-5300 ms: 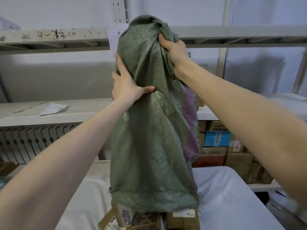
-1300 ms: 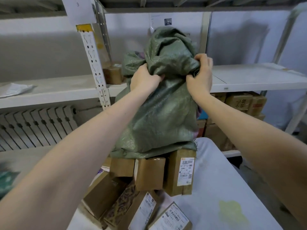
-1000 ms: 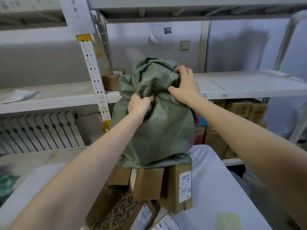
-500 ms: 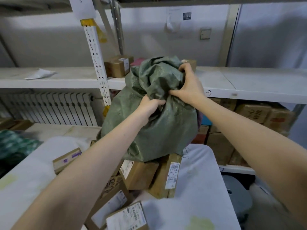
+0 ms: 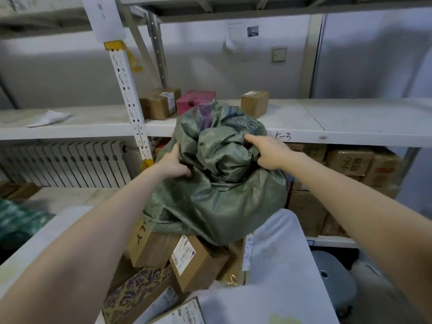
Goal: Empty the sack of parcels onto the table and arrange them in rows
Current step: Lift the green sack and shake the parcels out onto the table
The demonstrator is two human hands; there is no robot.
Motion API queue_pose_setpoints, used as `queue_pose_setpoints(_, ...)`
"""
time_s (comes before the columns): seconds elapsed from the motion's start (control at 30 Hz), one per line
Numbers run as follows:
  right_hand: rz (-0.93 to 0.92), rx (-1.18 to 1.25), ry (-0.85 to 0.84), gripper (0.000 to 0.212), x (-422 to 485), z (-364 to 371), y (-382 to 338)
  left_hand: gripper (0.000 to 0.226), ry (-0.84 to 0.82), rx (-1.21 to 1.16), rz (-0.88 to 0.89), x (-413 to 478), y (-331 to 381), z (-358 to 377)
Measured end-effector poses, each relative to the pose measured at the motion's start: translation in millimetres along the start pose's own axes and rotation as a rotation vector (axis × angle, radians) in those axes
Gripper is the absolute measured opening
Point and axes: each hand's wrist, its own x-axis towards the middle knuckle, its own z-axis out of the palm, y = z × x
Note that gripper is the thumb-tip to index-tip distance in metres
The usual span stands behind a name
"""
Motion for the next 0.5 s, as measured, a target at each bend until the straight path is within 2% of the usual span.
queue_pose_setpoints(0.1, 0.132, 0.068, -0.047, 0.088, 1.7, 17.9, 4.9, 0.105, 0.101, -0.029, 0.036, 9.2, -8.5, 8.1)
queue_pose_setpoints(0.2, 0.258, 0.319, -0.088, 0.120, 3.5, 24.0, 7.3, 0.081, 0.195, 0.031, 0.055, 12.3, -8.8, 7.9)
queue_pose_setpoints(0.3, 0.282, 0.348, 0.004, 0.137, 0.2, 29.8, -4.1, 0.056, 0.249, -0.032, 0.093, 9.7, -1.3, 9.6)
queue_pose_setpoints(0.4, 0.356, 0.458, 0.161, 0.114, -8.7, 51.4, -9.7, 0.033, 0.300, -0.109, 0.217, 7.1, 12.4, 19.3)
queue_pose_setpoints(0.5, 0.443, 0.656, 0.210, 0.084, -15.3, 61.5, 3.4, 0.033, 0.306, -0.166, 0.321, 0.0, 28.2, 29.8)
